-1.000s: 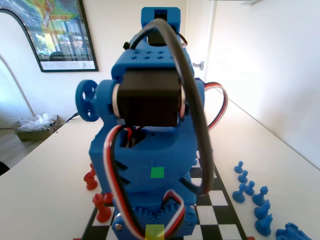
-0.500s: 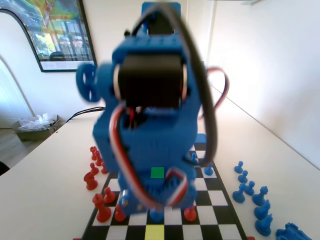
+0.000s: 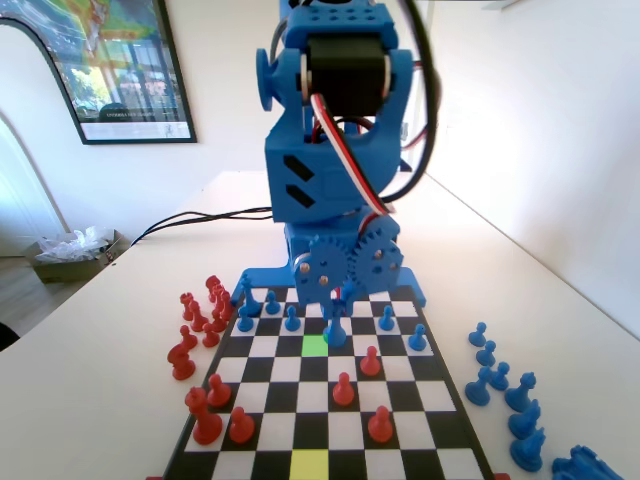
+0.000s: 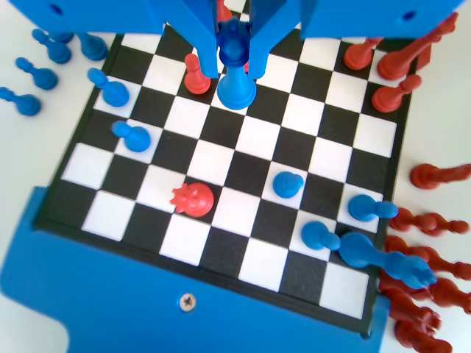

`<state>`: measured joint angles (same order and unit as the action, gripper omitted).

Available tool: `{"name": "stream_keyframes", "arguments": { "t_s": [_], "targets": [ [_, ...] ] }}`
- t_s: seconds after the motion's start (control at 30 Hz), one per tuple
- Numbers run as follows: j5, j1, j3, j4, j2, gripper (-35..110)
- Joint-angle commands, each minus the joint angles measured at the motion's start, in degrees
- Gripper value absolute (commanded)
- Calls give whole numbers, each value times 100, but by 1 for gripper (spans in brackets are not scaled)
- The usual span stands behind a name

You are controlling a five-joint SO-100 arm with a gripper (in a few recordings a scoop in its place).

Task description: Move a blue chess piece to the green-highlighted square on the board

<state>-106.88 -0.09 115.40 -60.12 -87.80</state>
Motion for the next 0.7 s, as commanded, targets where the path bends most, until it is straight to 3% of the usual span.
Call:
{"name": "stream_keyframes", "arguments": {
  "t_s": [0.0, 0.67],
  "targets": [
    [-141, 167, 211, 272, -589, 1],
    [-378, 668, 729, 1160, -70, 1]
  ]
}}
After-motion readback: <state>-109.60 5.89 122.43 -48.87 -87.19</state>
